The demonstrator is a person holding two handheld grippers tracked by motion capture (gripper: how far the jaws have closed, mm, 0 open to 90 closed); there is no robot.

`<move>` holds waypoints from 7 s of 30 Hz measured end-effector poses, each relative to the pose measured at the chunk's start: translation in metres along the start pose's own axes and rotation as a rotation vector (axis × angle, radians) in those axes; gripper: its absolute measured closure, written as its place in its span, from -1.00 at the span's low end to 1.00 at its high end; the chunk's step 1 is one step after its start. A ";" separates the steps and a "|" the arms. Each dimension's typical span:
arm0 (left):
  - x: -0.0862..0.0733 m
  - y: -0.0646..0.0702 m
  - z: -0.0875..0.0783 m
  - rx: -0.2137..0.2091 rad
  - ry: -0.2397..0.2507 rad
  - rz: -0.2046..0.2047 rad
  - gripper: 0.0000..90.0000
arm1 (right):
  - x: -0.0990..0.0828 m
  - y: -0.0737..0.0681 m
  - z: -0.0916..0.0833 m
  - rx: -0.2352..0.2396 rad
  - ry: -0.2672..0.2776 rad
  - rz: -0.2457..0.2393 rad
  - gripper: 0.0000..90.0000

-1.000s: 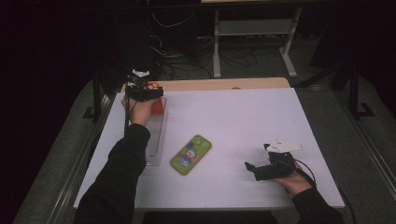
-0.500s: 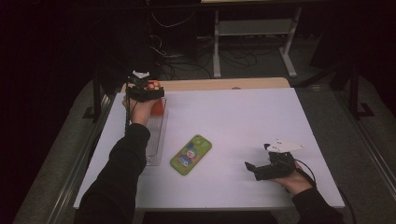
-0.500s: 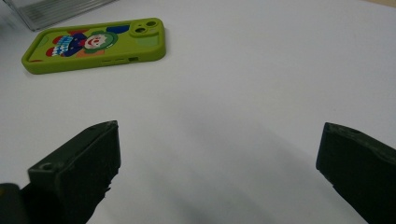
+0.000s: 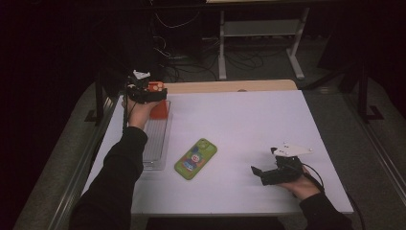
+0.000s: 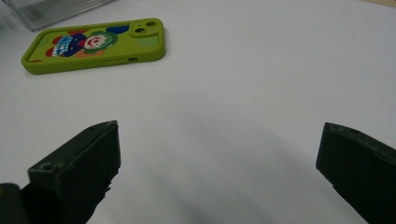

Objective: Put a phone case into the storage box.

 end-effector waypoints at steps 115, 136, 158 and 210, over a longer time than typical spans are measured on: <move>-0.092 0.115 -0.155 -0.633 0.057 0.254 -1.00 | 0.079 -0.170 0.189 0.377 -0.327 -0.076 0.97; -0.093 0.119 -0.155 -0.635 0.059 0.267 -1.00 | 0.051 -0.153 0.146 0.361 -0.372 -0.181 0.97; -0.099 0.131 -0.153 -0.657 0.050 0.269 -1.00 | 0.021 -0.101 0.099 0.267 -0.406 -0.185 0.97; -0.112 0.150 -0.151 -0.726 0.048 0.302 -1.00 | 0.015 -0.001 -0.010 0.043 -0.098 0.028 -1.00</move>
Point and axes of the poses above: each handheld gripper's, and its own axes: z roughly forward along the jaws, x roughly out of its top, y roughly to its right, the point moved 9 cm from there along z, roughly forward along the jaws, and after that the axes turned 3 degrees about z, right-handed, at the moved point
